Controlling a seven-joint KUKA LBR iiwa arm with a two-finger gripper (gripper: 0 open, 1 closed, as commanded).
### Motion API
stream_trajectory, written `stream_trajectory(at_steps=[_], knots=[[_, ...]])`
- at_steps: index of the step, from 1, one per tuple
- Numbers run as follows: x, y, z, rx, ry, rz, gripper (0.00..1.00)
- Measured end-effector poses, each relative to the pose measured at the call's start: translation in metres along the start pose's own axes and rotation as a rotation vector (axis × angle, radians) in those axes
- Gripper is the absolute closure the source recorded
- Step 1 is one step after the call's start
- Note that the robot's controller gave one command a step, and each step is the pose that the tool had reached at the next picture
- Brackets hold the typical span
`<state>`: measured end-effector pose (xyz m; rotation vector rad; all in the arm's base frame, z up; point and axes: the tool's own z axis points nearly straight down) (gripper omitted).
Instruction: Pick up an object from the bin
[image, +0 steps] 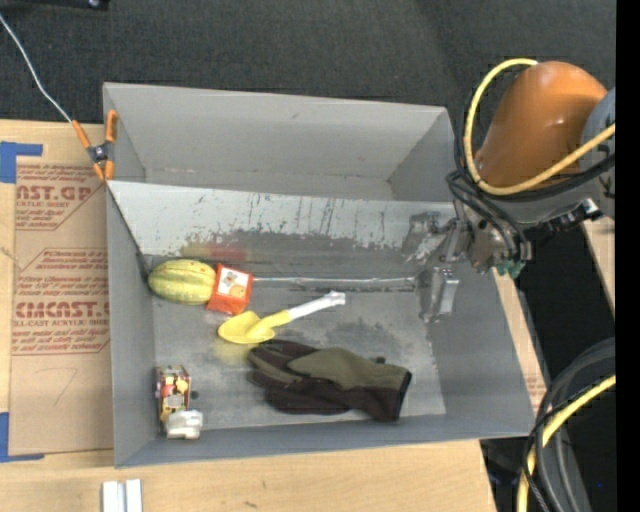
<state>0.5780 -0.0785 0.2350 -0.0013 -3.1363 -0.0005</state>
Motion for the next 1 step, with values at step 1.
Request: stream_trajectory(at_steps=[1], knots=[[-0.0014, 0.0004, -0.005, 0.001, -0.008, -0.002, 0.0]])
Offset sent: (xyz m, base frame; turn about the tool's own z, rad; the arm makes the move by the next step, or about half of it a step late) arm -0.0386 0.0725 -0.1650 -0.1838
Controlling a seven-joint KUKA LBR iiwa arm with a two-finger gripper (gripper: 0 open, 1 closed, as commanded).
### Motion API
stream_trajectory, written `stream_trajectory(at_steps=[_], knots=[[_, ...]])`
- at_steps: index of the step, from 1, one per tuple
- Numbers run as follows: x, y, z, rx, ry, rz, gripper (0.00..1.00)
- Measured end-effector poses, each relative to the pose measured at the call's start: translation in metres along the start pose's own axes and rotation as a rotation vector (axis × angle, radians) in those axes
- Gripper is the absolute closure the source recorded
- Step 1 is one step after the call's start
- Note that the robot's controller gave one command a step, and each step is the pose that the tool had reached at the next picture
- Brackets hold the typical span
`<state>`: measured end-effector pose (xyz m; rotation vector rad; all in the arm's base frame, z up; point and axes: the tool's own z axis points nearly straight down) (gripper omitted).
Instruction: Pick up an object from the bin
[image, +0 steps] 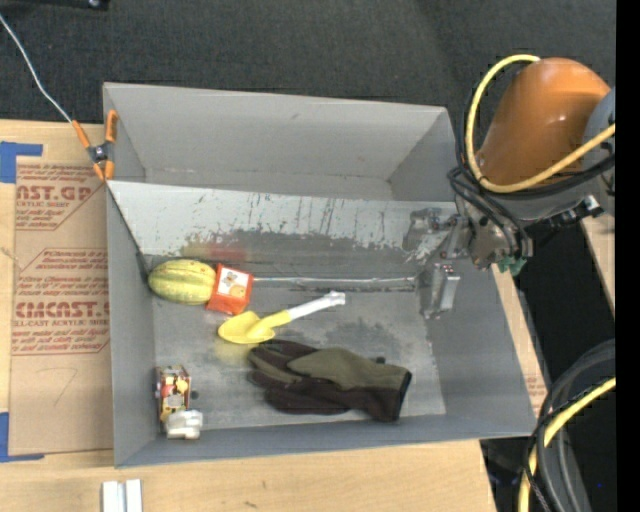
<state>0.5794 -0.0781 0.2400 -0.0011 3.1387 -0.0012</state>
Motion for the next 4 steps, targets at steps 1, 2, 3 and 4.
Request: stream_trajectory(at_steps=[1, 2, 3, 4], knots=[[0.028, 0.05, 0.118, -0.001, 0.001, -0.126, 0.0], [0.054, 0.078, 0.097, 0.0, 0.002, -0.196, 0.0], [0.06, 0.1, 0.135, -0.002, 0.004, -0.232, 0.0], [0.088, 0.099, 0.169, -0.001, -0.006, -0.211, 0.0]])
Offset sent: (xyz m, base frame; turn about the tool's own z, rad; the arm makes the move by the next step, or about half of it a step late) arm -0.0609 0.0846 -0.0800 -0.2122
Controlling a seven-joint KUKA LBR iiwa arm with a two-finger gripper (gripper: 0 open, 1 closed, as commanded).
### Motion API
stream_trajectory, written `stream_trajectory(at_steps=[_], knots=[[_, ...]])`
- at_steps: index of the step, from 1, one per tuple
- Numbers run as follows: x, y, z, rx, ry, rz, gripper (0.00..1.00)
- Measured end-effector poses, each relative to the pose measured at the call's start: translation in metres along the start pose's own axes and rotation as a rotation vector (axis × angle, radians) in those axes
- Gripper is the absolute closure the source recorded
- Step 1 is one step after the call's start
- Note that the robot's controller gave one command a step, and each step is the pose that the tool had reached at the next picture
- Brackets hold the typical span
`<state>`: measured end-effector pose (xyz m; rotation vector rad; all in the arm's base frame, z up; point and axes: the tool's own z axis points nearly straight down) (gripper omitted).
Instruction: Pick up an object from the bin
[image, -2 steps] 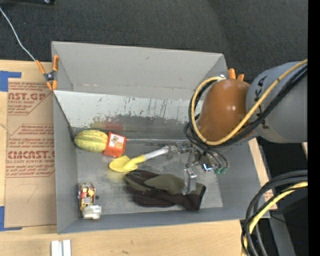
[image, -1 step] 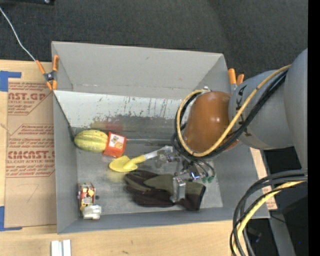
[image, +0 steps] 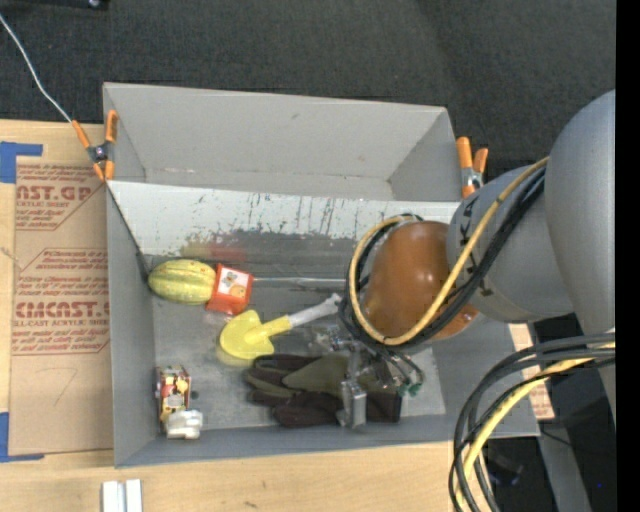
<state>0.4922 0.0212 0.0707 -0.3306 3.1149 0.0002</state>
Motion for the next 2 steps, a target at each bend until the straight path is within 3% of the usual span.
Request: stream_trajectory(at_steps=[1, 2], knots=[[-0.0055, 0.0274, 0.0005, -0.001, 0.01, 0.228, 1.0], [-0.0055, 0.0274, 0.0005, -0.001, 0.01, 0.228, 1.0]])
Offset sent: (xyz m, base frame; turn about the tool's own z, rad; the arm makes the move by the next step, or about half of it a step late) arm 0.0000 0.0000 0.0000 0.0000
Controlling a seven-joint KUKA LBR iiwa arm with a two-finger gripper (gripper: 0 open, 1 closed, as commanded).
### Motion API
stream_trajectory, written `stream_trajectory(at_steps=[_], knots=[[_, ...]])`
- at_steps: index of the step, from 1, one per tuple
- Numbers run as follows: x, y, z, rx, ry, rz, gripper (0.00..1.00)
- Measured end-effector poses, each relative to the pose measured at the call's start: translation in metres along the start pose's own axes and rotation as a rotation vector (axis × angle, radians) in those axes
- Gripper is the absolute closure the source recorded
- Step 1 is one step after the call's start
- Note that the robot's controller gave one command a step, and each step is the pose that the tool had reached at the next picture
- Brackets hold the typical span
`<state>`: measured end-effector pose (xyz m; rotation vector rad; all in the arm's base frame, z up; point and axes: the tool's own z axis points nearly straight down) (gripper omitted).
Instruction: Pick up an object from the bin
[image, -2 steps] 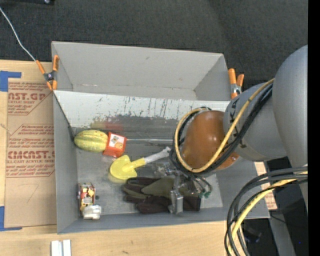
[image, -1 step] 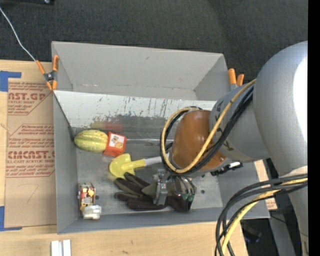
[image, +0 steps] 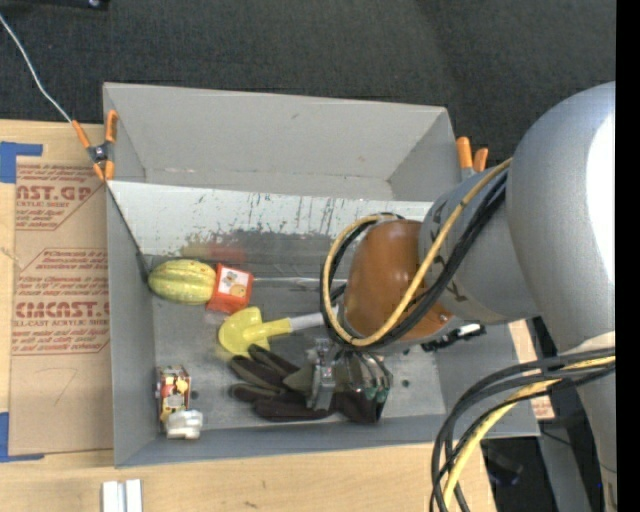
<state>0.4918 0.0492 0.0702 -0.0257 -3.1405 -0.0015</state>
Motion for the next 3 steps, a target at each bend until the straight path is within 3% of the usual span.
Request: stream_trajectory(at_steps=[3], knots=[[0.001, 0.0, -0.026, 0.0, 0.005, 0.0, 1.0]])
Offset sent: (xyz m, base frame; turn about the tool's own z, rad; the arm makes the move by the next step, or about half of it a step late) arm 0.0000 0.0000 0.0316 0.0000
